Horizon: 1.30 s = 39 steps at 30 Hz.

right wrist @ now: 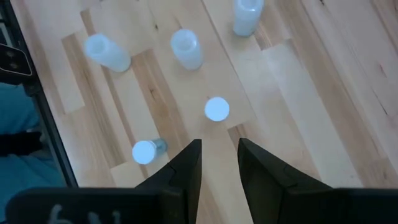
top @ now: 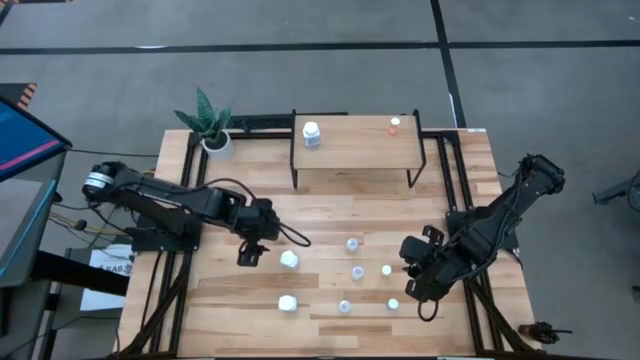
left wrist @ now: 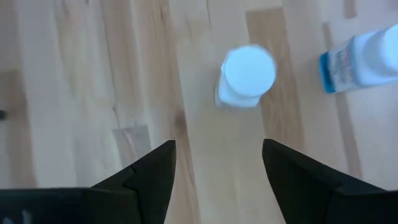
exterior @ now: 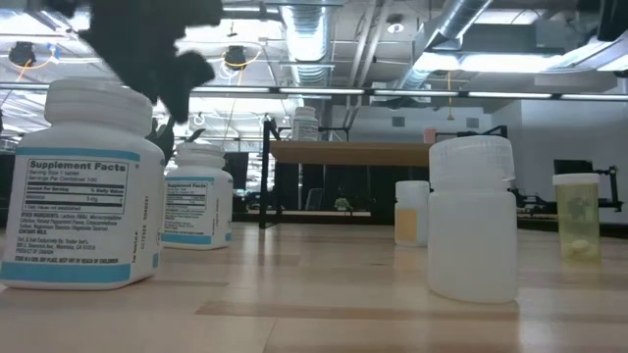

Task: Pick and place medicine bottles onto shelf by color
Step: Put the middle white pill bottle aligned with the other white pill bottle on the shelf

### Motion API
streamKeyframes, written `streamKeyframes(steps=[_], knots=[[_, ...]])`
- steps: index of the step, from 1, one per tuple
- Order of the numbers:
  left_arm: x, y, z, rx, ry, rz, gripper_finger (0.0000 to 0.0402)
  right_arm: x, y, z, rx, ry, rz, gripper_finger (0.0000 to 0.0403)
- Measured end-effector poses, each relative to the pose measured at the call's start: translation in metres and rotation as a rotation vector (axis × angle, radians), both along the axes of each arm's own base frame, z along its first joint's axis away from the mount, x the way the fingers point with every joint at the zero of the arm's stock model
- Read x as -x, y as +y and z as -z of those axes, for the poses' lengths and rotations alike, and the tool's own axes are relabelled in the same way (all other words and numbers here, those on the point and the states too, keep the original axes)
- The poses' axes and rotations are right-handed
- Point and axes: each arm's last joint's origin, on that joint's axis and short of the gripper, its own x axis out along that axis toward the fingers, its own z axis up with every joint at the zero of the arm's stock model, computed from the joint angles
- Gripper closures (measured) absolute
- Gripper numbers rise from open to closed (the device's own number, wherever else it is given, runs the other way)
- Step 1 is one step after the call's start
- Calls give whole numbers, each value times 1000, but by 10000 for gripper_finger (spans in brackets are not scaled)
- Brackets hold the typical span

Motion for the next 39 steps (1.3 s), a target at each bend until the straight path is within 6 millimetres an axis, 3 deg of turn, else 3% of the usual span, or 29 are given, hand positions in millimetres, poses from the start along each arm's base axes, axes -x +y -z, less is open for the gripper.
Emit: streamKeyframes(steps=[7, 16, 25, 32, 39], knots=[[0, -2, 23, 77, -36, 35, 176, 0, 0, 0, -2, 0, 4, 276], [-7, -11, 31, 119, -176, 70, 176, -2, -1, 0, -10, -7, 13, 276], [-5, -23, 35, -19, -242, 78, 176, -5, -4, -1, -12, -10, 31, 275], [-3, -33, 36, -28, -244, 110, 176, -7, -7, -1, -6, -10, 28, 275], [-17, -40, 57, -97, -222, 125, 176, -7, -6, -1, -27, 6, 21, 275]])
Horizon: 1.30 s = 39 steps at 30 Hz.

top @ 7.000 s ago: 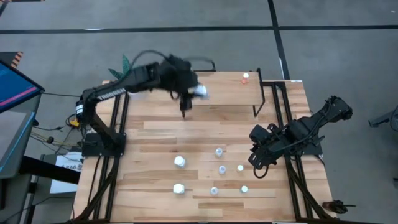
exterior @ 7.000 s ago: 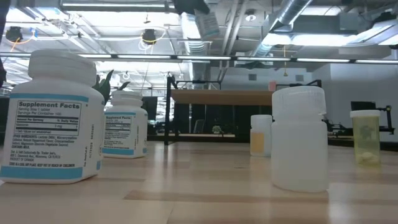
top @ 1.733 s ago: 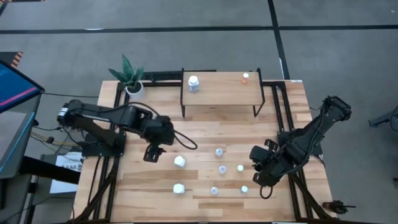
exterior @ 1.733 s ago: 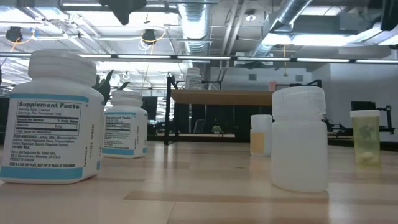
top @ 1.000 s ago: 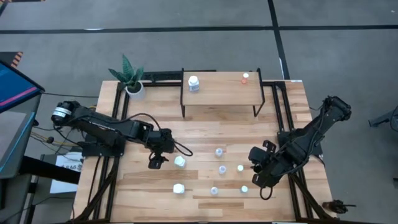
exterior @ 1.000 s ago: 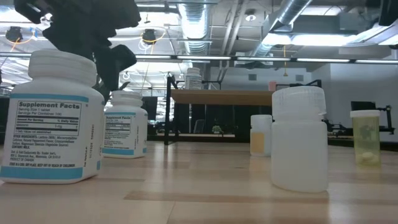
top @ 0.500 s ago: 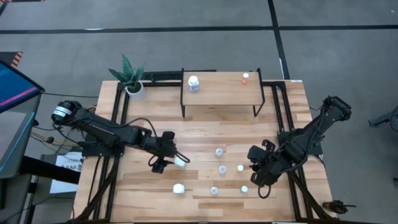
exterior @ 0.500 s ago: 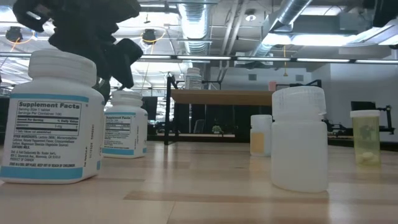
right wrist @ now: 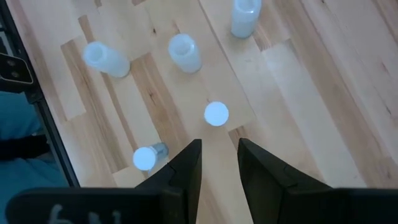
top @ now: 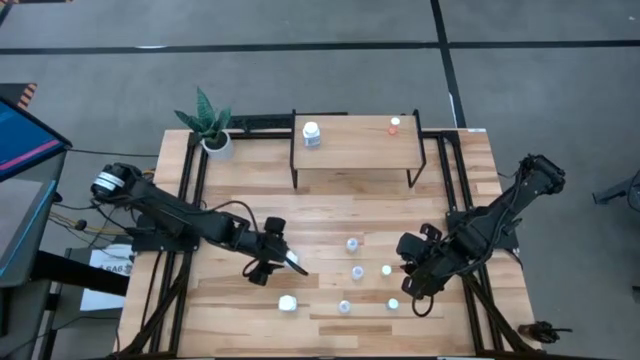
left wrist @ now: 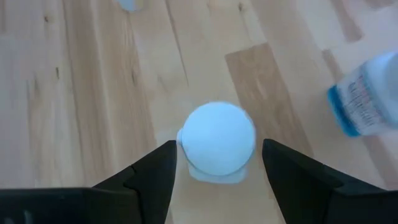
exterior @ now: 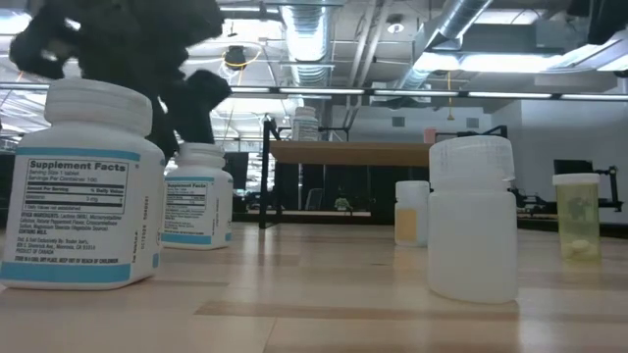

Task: Pick and place medicine bottles onto shelf by color
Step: Put the middle white pill bottle aligned with the other white pill bottle on the shelf

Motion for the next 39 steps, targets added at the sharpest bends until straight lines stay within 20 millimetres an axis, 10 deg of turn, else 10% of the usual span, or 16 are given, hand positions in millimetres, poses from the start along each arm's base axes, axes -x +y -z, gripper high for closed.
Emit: streamKeyframes(steps=[29, 39], knots=[[-27, -4, 24, -72, -33, 100, 177, 1, 1, 0, -16, 17, -17, 275], [-37, 14, 12, 22, 25, 94, 256, 1, 1, 0, -16, 17, -17, 275]])
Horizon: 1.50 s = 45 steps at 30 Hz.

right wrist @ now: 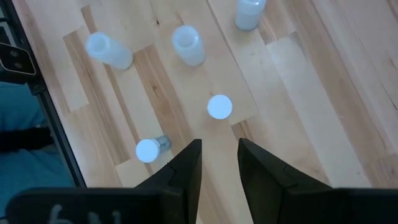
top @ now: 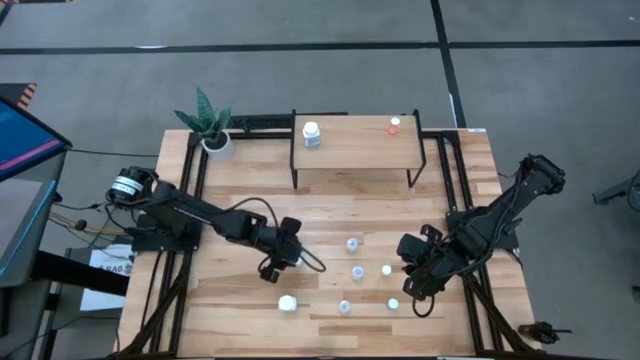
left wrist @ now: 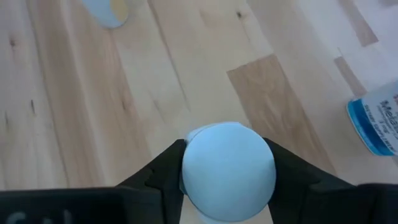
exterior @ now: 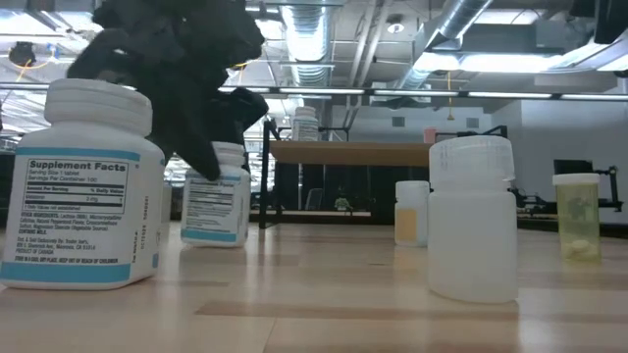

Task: Pick and place medicine bottles onto shelf by color
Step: Put the middle white pill bottle aligned with the other white pill bottle on the shelf

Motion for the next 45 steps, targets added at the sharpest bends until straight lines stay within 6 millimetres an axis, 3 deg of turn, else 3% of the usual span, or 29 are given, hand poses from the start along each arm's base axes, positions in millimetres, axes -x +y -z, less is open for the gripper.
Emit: streamKeyframes(steps=[4, 9, 15, 20, 24, 28, 34, 45], knots=[[-6, 10, -9, -12, -3, -19, 256, 0, 0, 0, 3, 2, -3, 275], [-27, 38, -59, -156, -66, 16, 256, 0, 0, 0, 35, 0, -69, 275], [-43, 104, -132, -296, -202, -85, 256, -2, -3, 0, 44, -3, -63, 275], [-41, 158, -171, -299, -284, -225, 256, -2, -3, 0, 46, -6, -65, 275], [-36, 193, -179, -271, -245, -290, 256, -2, -3, 0, 44, -8, -64, 275], [-37, 218, -167, -169, -155, -305, 256, -3, -2, 0, 39, -12, -62, 275], [-47, 231, -151, -150, -79, -295, 256, -3, -2, 0, 37, -12, -62, 275], [-41, 245, -151, -240, -51, -311, 254, -3, -2, 0, 39, -11, -64, 275]])
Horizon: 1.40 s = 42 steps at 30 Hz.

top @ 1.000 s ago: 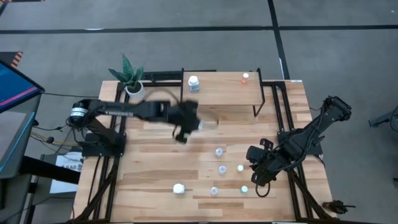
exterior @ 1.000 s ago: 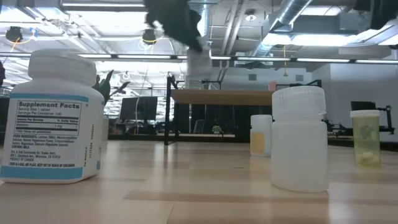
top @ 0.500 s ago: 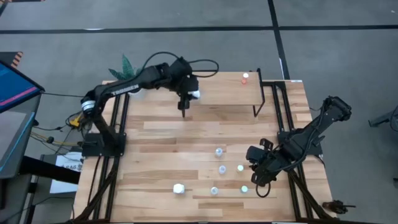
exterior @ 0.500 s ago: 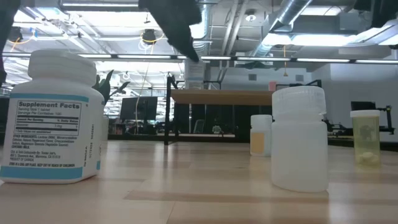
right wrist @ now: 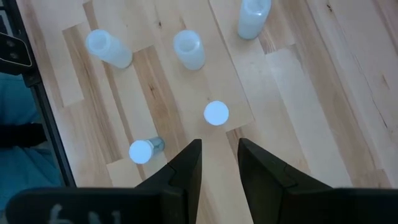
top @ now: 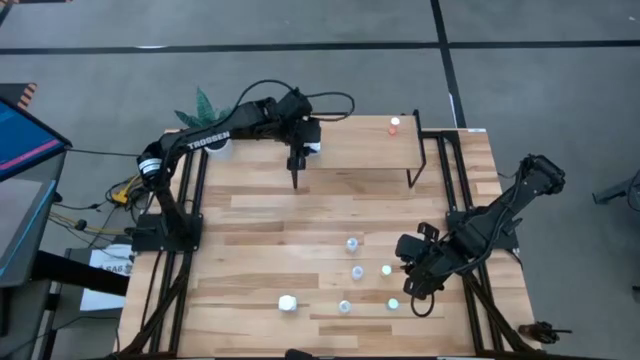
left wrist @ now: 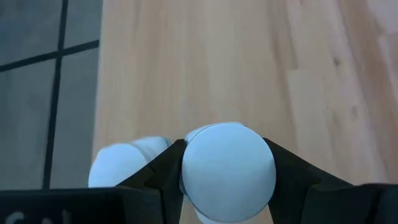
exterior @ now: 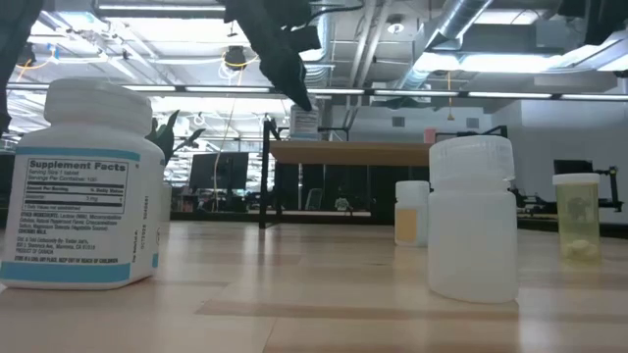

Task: Pick and place medicine bottles onto shelf by color
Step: Put the middle white pill bottle aligned with the other white pill bottle on the shelf

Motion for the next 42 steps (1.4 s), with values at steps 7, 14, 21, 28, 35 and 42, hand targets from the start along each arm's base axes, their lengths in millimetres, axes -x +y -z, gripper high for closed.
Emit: streamKeyframes(steps=[7, 14, 21, 28, 35, 42], knots=[[7, 13, 0, -37, 13, 13, 250, 0, 0, 0, 0, 1, 0, 275], [8, 15, 0, -13, -6, 38, 251, 0, 0, 0, 0, 2, 0, 275], [5, 12, -1, -12, -20, 62, 235, 0, 0, 0, 0, 2, 0, 275], [2, 6, -1, -17, -21, 82, 231, 0, 0, 0, -1, 3, 1, 275], [1, 4, -1, -57, 5, 44, 230, 0, 0, 0, -7, 6, -1, 275], [-1, 0, 0, -88, 23, 39, 229, 0, 0, 0, -6, 6, -1, 275]])
